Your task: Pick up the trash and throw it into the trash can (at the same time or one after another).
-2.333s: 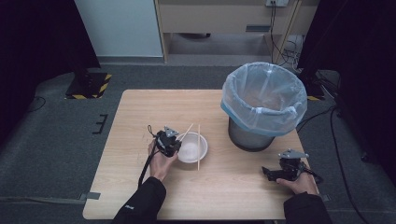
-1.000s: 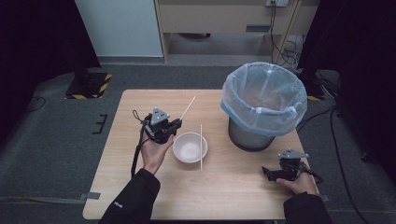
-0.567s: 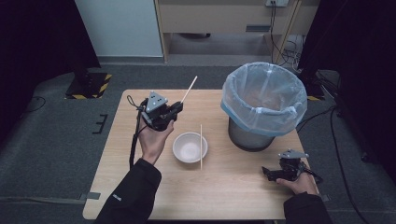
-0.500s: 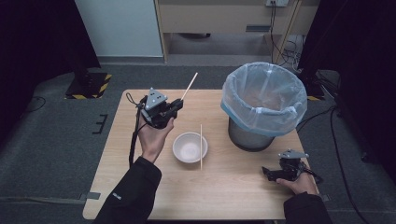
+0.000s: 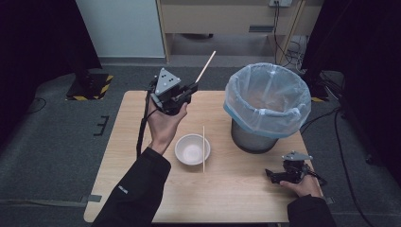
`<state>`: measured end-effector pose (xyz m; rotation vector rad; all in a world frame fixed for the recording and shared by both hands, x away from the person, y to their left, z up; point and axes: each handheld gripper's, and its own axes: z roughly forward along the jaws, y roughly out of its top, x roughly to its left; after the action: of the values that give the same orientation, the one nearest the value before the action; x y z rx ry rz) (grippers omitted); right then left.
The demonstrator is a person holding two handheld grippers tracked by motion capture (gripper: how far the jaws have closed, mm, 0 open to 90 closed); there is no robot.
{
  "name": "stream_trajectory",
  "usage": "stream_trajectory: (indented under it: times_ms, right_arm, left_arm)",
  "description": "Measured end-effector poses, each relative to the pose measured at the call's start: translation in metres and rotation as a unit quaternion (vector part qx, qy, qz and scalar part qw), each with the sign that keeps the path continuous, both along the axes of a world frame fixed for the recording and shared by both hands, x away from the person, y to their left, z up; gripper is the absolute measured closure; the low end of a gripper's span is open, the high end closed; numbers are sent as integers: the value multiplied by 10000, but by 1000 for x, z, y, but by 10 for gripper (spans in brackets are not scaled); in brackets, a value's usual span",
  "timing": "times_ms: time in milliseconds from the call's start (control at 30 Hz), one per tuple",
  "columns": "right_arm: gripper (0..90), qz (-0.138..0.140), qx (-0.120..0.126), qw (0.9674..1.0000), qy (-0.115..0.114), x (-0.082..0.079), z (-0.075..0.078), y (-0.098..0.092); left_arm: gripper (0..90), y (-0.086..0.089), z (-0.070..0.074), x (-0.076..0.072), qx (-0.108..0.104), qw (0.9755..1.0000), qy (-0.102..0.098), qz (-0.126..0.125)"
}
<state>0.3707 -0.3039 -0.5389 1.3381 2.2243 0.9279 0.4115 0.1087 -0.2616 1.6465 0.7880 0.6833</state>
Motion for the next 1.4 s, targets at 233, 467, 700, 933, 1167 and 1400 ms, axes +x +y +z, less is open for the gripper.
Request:
stream_trajectory:
  times_ms: [233, 467, 700, 933, 1167, 1400]
  right_arm:
    - [8, 7, -5, 10000, -12, 0, 0, 0]
    - [8, 3, -2, 10000, -21, 0, 0, 0]
    - [8, -5, 11, 10000, 5, 0, 0, 0]
    - [8, 9, -6, 10000, 4, 0, 0, 0]
    - [8, 9, -10, 10000, 4, 0, 0, 0]
    - [8, 10, -12, 10000, 3, 0, 0, 0]
  left_arm:
    - [854, -18, 15, 5, -18, 9998, -141, -126]
    - [853, -41, 32, 12, 105, 9990, -351, -265]
    - [854, -65, 44, 21, 174, 9977, -506, -411]
    - [854, -91, 46, 29, 165, 9968, -470, -626]
    - [853, -113, 48, 43, 208, 9972, -359, -620]
    - [854, -137, 48, 57, 133, 9973, -264, -674]
